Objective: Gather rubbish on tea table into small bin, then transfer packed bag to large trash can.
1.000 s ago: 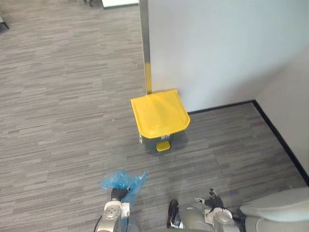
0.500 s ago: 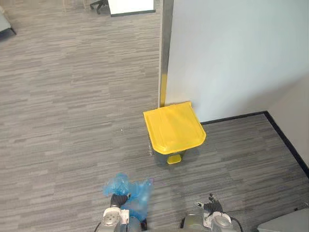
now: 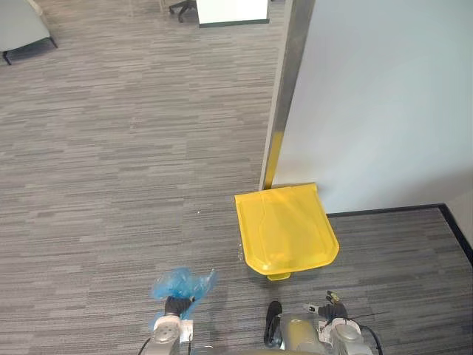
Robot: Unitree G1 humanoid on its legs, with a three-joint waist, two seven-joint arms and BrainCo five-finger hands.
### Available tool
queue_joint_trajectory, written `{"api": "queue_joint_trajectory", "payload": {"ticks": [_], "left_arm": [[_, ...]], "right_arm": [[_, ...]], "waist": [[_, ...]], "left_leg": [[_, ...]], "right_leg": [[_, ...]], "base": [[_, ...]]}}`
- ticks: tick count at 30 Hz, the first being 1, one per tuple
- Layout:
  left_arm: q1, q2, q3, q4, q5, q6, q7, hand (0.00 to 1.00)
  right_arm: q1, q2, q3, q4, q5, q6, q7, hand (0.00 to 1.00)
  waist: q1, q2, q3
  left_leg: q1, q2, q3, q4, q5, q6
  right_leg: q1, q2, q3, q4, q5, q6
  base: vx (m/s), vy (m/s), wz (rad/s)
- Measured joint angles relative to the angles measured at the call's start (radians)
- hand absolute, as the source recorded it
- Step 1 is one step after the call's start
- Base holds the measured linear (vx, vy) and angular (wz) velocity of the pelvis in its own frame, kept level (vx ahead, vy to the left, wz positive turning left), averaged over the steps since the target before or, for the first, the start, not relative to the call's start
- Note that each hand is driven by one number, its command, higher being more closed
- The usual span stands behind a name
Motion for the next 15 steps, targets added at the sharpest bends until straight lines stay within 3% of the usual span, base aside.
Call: {"api": "queue_joint_trajectory", "payload": {"ticks": [1, 2, 4, 5, 6, 7, 10, 15], "left_arm": [[0.003, -0.002, 0.0, 0.0, 0.0, 0.0, -0.007, 1.0], [0.007, -0.004, 0.0, -0.001, 0.0, 0.0, -0.009, 1.0], [0.02, -0.013, 0.0, -0.001, 0.0, 0.001, -0.01, 1.0], [0.021, -0.016, 0.0, -0.001, 0.0, 0.001, -0.01, 1.0], [0.02, -0.019, 0.0, -0.001, 0.0, 0.001, -0.01, 1.0], [0.018, -0.015, 0.001, 0.003, -0.001, 0.001, -0.01, 1.0], [0.018, 0.004, 0.003, 0.001, 0.0, 0.003, -0.009, 1.0], [0.014, 0.011, 0.0, 0.003, 0.018, 0.003, -0.01, 1.0]], "right_arm": [[0.002, 0.0, 0.0, 0.0, 0.0, 0.0, 0.0, 0.0], [0.001, -0.001, 0.0, 0.0, 0.001, 0.0, -0.001, 0.0], [-0.013, -0.002, -0.004, -0.002, 0.008, -0.003, -0.002, 0.0], [-0.017, -0.002, -0.006, -0.001, 0.009, -0.003, -0.003, 0.0], [-0.016, -0.005, -0.006, -0.001, 0.009, -0.003, -0.004, 0.0], [-0.016, -0.004, -0.011, 0.003, 0.009, -0.001, -0.004, 0.0], [0.007, 0.032, -0.011, 0.0, 0.009, 0.0, -0.003, 0.0], [0.017, 0.036, -0.013, 0.0, 0.009, 0.001, -0.003, 0.0]], "waist": [[0.002, -0.012, 0.0], [0.004, -0.016, -0.001], [0.015, -0.021, 0.001], [0.017, -0.023, 0.002], [0.016, -0.011, -0.001], [0.021, -0.018, 0.003], [0.016, -0.035, -0.015], [0.004, -0.027, -0.016]], "left_leg": [[-0.038, 0.014, 0.0, 0.097, 0.002, -0.017], [-0.058, 0.022, 0.003, 0.138, -0.012, -0.01], [-0.101, 0.005, 0.005, 0.083, -0.09, 0.016], [-0.117, -0.006, -0.009, 0.014, -0.084, 0.02], [-0.126, -0.016, -0.034, -0.119, -0.016, 0.033], [-0.116, -0.025, -0.028, -0.14, 0.008, 0.022], [-0.082, -0.066, 0.012, -0.198, 0.022, 0.034], [-0.05, -0.098, 0.06, -0.234, 0.024, 0.037]], "right_leg": [[0.03, 0.001, 0.01, -0.037, 0.003, 0.001], [0.042, 0.001, 0.019, -0.053, 0.006, 0.003], [0.049, -0.003, 0.054, -0.08, 0.02, 0.015], [0.047, -0.009, 0.06, -0.082, 0.031, 0.024], [0.045, -0.003, 0.071, -0.085, 0.039, 0.039], [0.047, 0.0, 0.097, -0.09, 0.045, 0.05], [0.048, -0.019, 0.149, -0.144, 0.075, 0.085], [0.05, -0.034, 0.201, -0.179, 0.096, 0.105]], "base": [[0.11, 0.033, 0.03], [0.12, 0.077, -0.22], [0.09, 0.127, -0.45], [0.09, 0.171, -0.42], [0.08, 0.159, -0.45], [0.1, 0.172, -0.48], [0.12, 0.163, -0.39], [0.06, 0.094, -0.31]]}}
